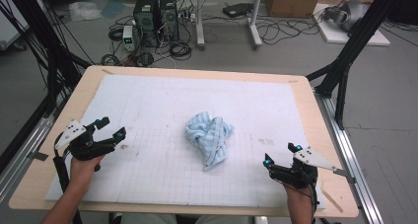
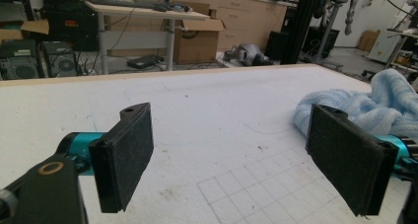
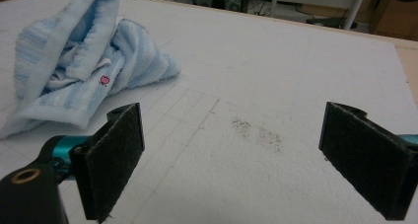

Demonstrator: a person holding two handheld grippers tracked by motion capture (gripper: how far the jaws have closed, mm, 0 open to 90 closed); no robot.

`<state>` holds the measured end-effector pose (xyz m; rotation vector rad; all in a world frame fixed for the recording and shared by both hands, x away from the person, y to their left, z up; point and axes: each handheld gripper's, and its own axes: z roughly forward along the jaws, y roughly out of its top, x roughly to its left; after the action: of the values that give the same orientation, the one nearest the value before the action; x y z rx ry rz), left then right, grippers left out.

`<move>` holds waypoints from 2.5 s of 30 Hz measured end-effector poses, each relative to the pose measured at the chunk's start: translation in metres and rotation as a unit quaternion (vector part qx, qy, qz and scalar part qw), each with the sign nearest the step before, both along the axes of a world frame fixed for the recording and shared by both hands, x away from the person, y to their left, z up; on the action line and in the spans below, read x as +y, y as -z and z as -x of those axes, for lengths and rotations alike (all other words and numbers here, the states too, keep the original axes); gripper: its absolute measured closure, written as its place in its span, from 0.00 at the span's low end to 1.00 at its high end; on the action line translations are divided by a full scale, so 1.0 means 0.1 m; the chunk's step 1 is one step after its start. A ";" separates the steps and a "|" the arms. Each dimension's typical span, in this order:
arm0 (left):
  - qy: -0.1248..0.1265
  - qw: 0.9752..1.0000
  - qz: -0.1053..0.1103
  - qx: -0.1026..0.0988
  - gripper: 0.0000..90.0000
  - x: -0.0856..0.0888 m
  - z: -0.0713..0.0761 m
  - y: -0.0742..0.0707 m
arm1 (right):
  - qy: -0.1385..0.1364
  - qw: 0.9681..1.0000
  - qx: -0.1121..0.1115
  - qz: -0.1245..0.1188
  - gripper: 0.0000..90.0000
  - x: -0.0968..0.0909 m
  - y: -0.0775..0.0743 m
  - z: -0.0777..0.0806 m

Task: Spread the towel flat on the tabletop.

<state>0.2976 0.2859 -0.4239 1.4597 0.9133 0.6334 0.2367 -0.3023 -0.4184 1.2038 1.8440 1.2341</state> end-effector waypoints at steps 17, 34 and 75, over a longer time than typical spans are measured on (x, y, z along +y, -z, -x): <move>0.010 1.000 0.008 0.011 0.20 -0.08 -0.06 0.04 | -0.020 0.999 0.037 -0.034 0.10 -0.01 0.05 -0.01; 0.024 1.000 0.003 0.012 0.20 -0.11 -0.01 0.05 | -0.150 0.987 0.053 -0.007 0.24 0.64 -0.03 -0.21; -0.003 0.999 -0.026 0.039 0.24 -0.03 -0.06 0.09 | -0.323 0.932 0.163 0.007 0.83 2.08 -0.05 -0.88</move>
<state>0.3033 0.2828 -0.4330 1.5384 0.9672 0.6123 0.3245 -0.0946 -0.4133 0.8450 2.6272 1.4030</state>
